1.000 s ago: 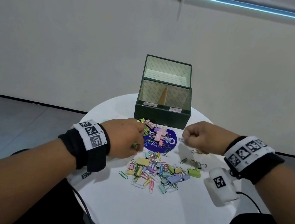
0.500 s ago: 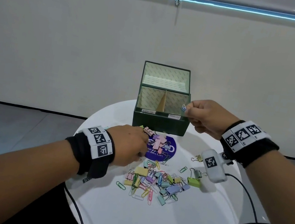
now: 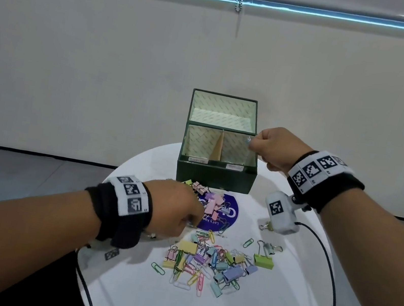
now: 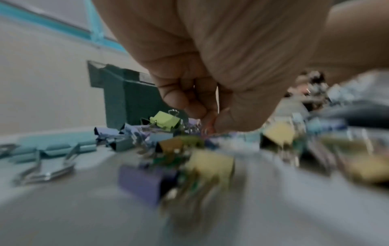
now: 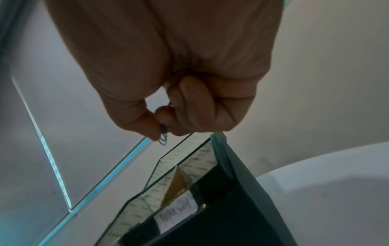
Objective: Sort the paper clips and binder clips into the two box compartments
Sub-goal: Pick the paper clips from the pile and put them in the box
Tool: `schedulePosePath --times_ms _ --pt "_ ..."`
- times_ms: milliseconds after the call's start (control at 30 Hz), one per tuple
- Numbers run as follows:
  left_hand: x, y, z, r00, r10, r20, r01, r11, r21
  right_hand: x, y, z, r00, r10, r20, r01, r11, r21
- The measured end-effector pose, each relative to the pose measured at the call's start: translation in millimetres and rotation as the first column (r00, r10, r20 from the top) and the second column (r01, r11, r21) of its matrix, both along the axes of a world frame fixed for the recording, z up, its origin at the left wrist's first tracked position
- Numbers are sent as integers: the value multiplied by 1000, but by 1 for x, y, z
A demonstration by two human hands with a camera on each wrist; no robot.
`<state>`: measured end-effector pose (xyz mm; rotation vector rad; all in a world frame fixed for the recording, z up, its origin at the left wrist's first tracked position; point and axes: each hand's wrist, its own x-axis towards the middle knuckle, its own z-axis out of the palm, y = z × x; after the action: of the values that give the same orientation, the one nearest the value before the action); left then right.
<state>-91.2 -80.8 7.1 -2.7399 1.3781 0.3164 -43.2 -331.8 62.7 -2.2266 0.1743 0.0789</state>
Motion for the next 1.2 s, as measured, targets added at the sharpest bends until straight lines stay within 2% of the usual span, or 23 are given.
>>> schedulePosePath --times_ms 100,200,267,367,433,533,600,667,733,767,833,900,933,1033,1100,1200 --pt "16 -3 25 973 170 -159 -189 975 -114 8 6 2 998 33 -52 -44 970 -238" --pt "38 -16 48 897 298 -326 -402 857 -323 18 13 4 996 77 -52 -91 927 -364" --pt "54 -27 56 853 327 -406 -497 743 -447 24 15 3 997 67 -44 -77 955 -286" --pt "76 -45 54 805 346 -482 -586 587 -558 28 14 2 998 32 -60 -32 999 6" --pt "86 -58 48 781 356 -513 -621 521 -585 27 9 3 997 32 -63 -25 994 102" --pt "88 -74 39 737 303 -605 -671 437 -599 19 3 6 999 45 -25 -45 998 35" --pt "86 -80 37 705 272 -655 -703 392 -594 10 0 7 997 14 73 -14 1000 -8" --pt "84 -79 39 718 282 -636 -688 419 -592 -6 -2 6 977 24 211 -1 994 -112" --pt "79 -67 45 828 349 -440 -561 549 -620 -25 -6 1 958 162 237 -85 948 -306" --pt "75 -59 49 883 363 -296 -467 637 -613 -35 -8 -4 955 252 156 -174 904 -391" --pt "58 -41 54 946 313 -85 -308 789 -531 -55 -8 -17 919 379 -109 -377 761 -528" --pt "36 -24 55 976 216 -24 -209 902 -377 -74 -6 -30 871 412 -267 -487 653 -580" --pt "26 -15 53 985 169 -29 -170 945 -278 -82 -5 -35 865 416 -279 -497 642 -584" --pt "-3 10 41 993 62 -102 -66 997 -35 -97 -4 -46 861 417 -290 -508 679 -530" --pt "-16 26 30 985 62 -163 -58 998 29 -102 0 -53 841 432 -325 -540 640 -546" --pt "-29 42 16 980 99 -171 -84 992 91 -106 8 -58 833 451 -322 -545 566 -619"
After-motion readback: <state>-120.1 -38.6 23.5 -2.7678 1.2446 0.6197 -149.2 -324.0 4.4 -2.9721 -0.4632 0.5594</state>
